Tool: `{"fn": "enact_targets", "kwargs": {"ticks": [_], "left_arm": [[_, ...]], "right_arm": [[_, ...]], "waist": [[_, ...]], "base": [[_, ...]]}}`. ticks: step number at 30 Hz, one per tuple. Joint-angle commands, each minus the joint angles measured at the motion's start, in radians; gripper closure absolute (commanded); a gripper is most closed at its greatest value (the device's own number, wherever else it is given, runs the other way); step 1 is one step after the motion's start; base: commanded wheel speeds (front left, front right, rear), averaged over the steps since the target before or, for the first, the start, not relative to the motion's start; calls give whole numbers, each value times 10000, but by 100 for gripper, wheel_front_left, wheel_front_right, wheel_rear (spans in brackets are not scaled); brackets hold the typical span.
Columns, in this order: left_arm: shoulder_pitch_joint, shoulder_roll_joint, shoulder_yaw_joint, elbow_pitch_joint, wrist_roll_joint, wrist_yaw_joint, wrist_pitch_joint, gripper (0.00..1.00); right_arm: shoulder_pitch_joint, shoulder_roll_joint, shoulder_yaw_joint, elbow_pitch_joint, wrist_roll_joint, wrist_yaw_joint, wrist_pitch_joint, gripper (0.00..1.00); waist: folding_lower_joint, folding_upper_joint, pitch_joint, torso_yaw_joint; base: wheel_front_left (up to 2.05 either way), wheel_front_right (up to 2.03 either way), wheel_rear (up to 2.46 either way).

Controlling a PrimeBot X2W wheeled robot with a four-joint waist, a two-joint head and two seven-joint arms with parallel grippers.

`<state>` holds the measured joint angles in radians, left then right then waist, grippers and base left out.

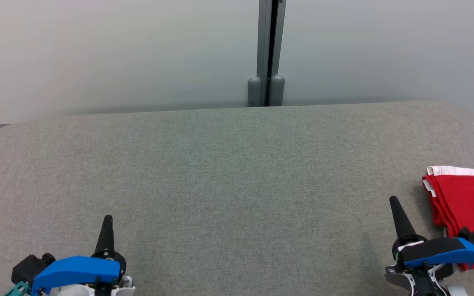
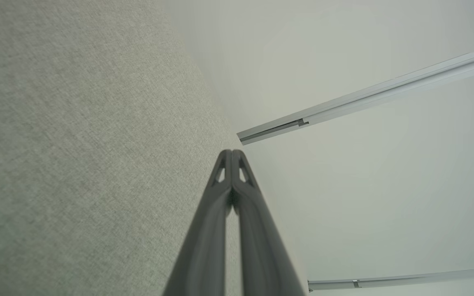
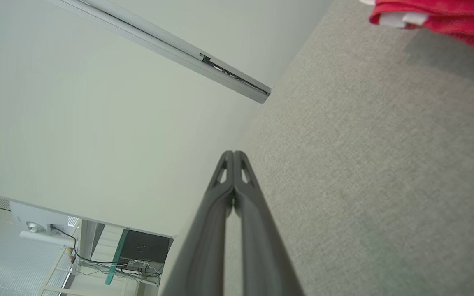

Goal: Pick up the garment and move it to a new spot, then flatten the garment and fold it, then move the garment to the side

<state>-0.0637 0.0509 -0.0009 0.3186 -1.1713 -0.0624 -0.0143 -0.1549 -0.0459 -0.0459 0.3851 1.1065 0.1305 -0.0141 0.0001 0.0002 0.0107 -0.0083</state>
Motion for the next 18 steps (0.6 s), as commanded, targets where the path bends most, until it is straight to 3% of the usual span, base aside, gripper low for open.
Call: {"fn": "enact_targets", "kwargs": {"ticks": [1, 18], "left_arm": [[-244, -6, 145, -173, -309, -92, 84, 100], [-325, -7, 475, -366, -1643, -289, 482, 100]], "right_arm": [[92, -53, -83, -217, 368, 4, 89, 100], [218, -58, -282, -622, 1887, 4, 502, 100]], "waist": [[0, -2, -2, 3], [0, -2, -22, 25]], "base": [[0, 0, 0], [0, 0, 0]]}}
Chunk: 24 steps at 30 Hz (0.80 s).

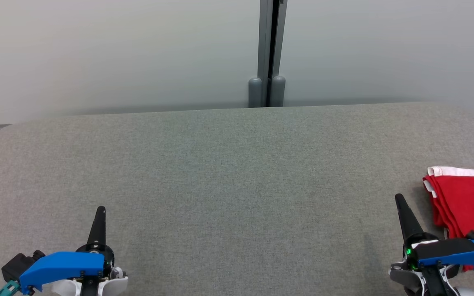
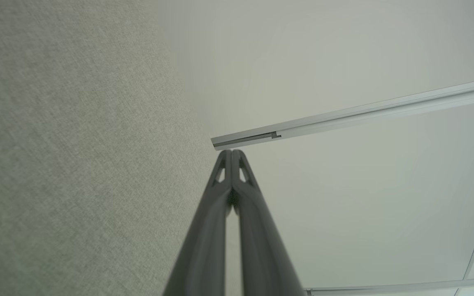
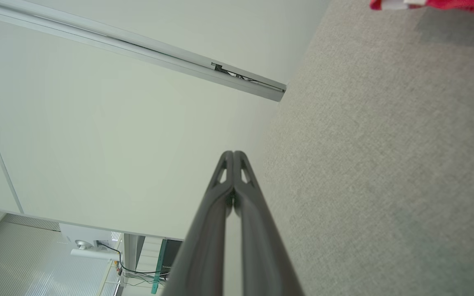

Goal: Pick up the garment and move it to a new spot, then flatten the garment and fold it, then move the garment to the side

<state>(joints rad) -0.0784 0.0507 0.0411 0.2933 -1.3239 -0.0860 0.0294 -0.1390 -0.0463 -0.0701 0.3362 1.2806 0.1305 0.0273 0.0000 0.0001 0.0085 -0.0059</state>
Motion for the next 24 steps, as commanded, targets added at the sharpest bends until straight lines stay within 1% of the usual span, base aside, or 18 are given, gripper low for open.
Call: {"fn": "enact_targets", "kwargs": {"ticks": [1, 24], "left_arm": [[-178, -6, 69, -125, -195, -66, 70, 100], [-310, -9, 488, -357, -1821, -328, 554, 100]], "right_arm": [[70, -55, -53, -158, 237, 4, 90, 100], [235, -62, -298, -640, 2096, 4, 583, 100]], "waist": [[0, -2, -2, 2], [0, -2, -30, 33]], "base": [[0, 0, 0], [0, 0, 0]]}}
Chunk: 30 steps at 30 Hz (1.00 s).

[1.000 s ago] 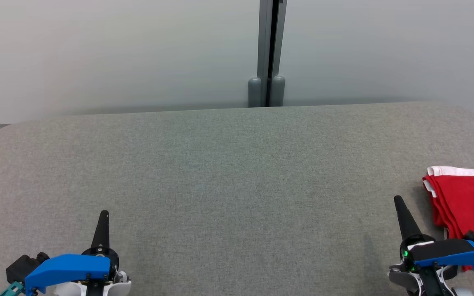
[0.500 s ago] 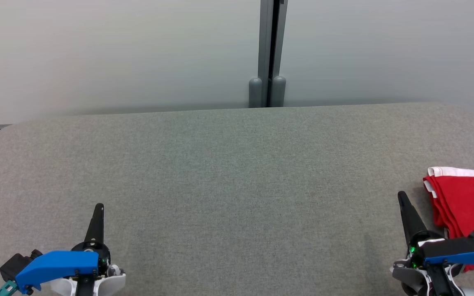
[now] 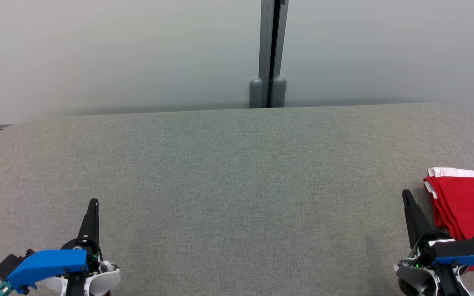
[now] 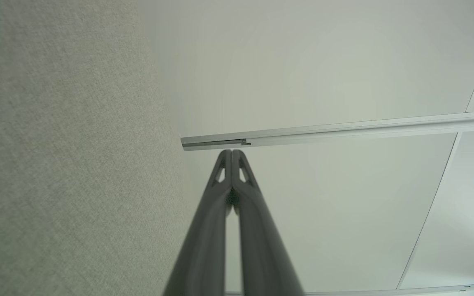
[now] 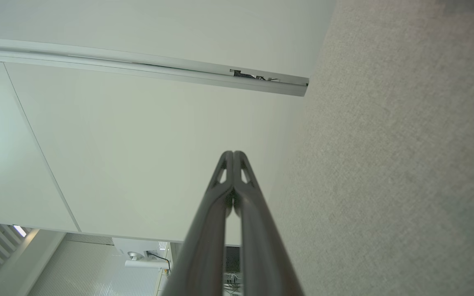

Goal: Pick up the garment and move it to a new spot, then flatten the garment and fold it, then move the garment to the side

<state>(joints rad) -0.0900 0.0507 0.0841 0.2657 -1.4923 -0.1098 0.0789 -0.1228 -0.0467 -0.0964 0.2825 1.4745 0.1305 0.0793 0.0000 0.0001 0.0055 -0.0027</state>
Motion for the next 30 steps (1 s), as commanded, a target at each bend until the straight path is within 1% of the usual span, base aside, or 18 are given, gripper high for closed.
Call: {"fn": "enact_targets", "kwargs": {"ticks": [1, 18, 30], "left_arm": [[-200, -8, 76, -88, -198, -94, 77, 100], [-228, -11, 322, -244, -1222, -268, 376, 100], [-230, -9, 326, -239, -1220, -242, 388, 100]], "right_arm": [[84, -58, -46, -120, 233, 4, 89, 100], [225, -62, -210, -418, 1401, 4, 375, 100], [218, -62, -206, -421, 1395, 4, 386, 100]], "waist": [[0, -1, -2, 3], [0, -1, -23, 26], [0, -1, -24, 27]], "base": [[0, 0, 0], [0, 0, 0], [0, 0, 0]]}}
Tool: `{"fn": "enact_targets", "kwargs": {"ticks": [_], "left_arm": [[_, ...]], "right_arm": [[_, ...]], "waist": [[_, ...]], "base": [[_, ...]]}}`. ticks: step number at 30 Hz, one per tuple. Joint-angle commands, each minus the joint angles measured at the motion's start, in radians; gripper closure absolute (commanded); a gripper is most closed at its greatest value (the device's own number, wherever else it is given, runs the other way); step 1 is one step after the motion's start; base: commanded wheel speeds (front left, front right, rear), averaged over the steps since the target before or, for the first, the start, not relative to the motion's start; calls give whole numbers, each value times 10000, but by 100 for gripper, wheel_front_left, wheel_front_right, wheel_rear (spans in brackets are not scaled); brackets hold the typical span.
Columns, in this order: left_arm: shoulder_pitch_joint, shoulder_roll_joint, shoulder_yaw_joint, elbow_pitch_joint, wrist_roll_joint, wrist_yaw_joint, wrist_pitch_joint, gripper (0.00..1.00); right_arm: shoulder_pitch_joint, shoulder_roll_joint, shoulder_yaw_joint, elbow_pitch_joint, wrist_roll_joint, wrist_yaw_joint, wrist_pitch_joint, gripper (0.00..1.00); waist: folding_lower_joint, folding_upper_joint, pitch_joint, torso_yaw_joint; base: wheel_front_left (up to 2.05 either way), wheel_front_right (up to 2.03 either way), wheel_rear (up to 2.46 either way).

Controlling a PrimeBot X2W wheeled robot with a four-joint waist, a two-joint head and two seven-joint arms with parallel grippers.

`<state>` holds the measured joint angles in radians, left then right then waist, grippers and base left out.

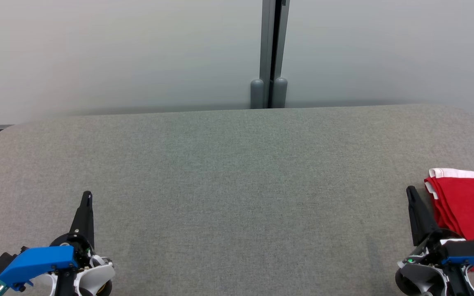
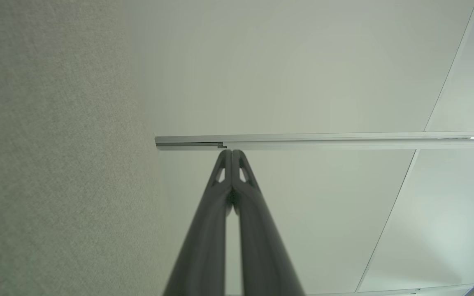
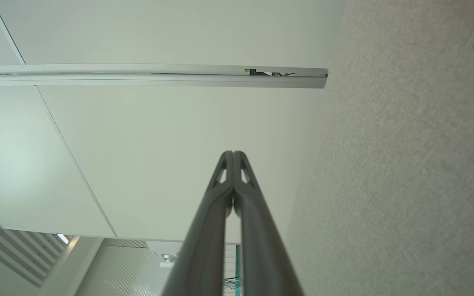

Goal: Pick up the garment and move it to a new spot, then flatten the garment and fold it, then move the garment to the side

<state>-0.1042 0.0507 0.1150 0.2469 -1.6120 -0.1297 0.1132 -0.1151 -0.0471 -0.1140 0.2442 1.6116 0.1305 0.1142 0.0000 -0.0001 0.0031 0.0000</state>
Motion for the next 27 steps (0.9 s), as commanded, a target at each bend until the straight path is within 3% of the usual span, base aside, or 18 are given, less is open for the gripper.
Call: {"fn": "enact_targets", "kwargs": {"ticks": [1, 27], "left_arm": [[-88, -9, 17, -51, -24, -43, 45, 100], [-88, -9, 17, -52, -24, -43, 43, 100]], "right_arm": [[141, -58, -29, -37, 25, 4, 37, 100], [140, -58, -27, -37, 26, 4, 35, 100]], "waist": [[0, 1, 0, 0], [0, 1, 0, 0]], "base": [[0, 0, 0], [0, 0, 0]]}}
